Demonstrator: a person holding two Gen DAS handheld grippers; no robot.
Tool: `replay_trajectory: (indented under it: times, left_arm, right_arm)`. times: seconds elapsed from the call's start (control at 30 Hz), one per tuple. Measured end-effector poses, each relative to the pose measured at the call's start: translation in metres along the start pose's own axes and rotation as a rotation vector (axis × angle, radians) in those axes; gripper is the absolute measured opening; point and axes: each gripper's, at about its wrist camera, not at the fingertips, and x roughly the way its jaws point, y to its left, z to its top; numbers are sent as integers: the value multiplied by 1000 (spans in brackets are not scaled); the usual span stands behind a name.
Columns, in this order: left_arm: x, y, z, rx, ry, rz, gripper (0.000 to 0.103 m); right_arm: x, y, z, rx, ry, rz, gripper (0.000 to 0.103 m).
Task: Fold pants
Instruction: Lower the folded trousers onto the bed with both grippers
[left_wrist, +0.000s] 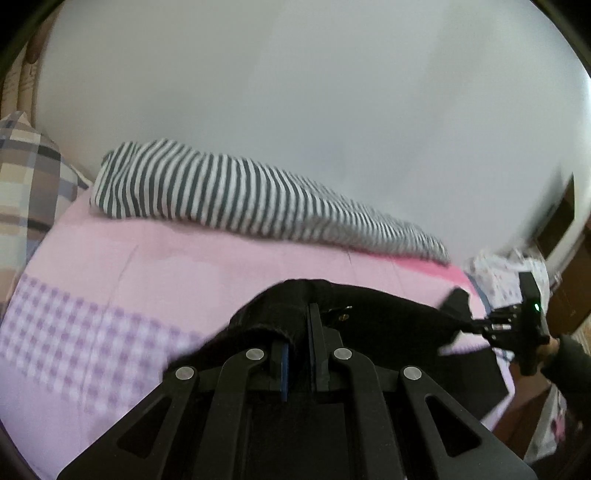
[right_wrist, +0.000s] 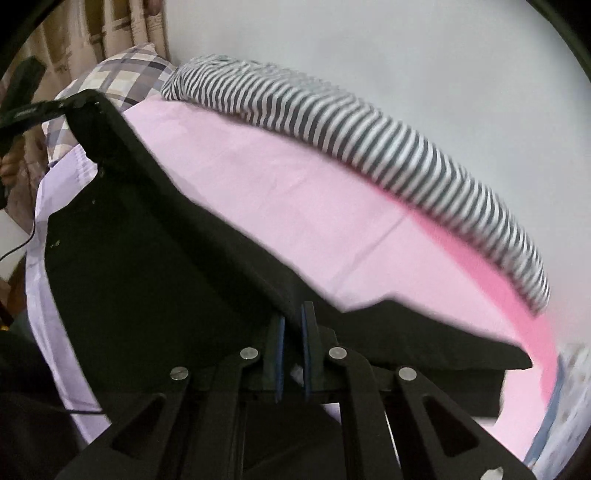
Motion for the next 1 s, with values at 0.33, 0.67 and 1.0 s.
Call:
replay_trajectory:
  times: [0.33, 0.67, 1.0]
  left_arm:
    - [7, -18, -104, 65, 247, 102, 9]
    - [12, -22, -140, 42, 329, 231, 22]
    - [-45, 0, -153, -301, 299, 95, 48]
  right_arm:
    - [30, 19, -60, 76, 53, 13, 6]
    - [24, 19, -74, 174, 0, -2, 16]
    - [-27, 11, -121, 462, -108, 151, 38]
